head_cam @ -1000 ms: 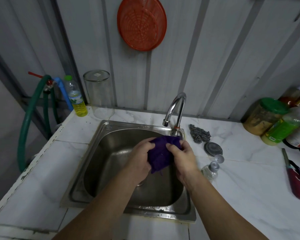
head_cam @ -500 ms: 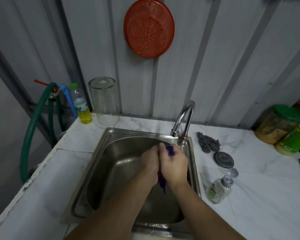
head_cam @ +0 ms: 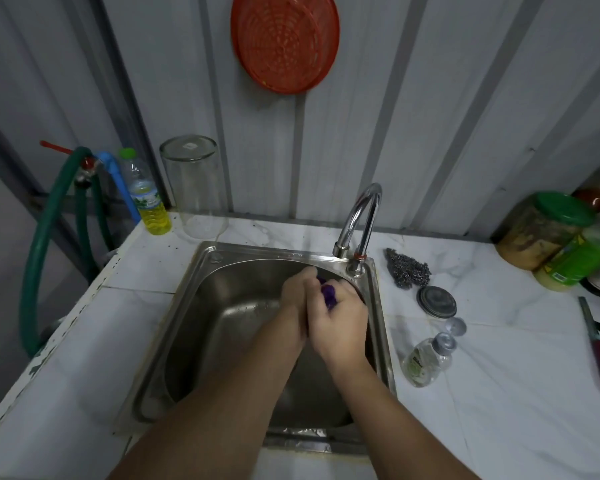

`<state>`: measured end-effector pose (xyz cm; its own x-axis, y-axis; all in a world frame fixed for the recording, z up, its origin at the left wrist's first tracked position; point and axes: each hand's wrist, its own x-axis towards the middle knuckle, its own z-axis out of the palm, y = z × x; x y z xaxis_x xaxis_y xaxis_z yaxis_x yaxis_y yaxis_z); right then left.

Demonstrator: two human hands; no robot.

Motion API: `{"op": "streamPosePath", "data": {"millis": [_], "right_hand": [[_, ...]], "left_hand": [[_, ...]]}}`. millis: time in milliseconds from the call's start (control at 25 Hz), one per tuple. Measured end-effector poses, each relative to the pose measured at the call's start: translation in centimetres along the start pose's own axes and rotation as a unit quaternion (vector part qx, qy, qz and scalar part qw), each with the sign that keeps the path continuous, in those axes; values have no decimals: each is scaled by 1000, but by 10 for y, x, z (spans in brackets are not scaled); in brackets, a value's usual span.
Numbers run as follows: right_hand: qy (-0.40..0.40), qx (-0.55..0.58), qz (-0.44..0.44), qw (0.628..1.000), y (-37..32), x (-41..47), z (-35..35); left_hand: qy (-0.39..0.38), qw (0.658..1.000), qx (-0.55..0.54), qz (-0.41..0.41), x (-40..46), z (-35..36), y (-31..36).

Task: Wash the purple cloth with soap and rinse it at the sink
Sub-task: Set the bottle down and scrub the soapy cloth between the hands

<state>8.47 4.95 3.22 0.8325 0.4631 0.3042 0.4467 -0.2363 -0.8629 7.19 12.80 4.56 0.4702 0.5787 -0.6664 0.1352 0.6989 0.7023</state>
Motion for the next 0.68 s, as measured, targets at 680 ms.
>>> {"op": "streamPosePath", "data": {"millis": [680], "right_hand": [[-40,15,30,999,0,-6,2]], "left_hand": [[-22,1000,-3,2,2,-12,-5]]}}
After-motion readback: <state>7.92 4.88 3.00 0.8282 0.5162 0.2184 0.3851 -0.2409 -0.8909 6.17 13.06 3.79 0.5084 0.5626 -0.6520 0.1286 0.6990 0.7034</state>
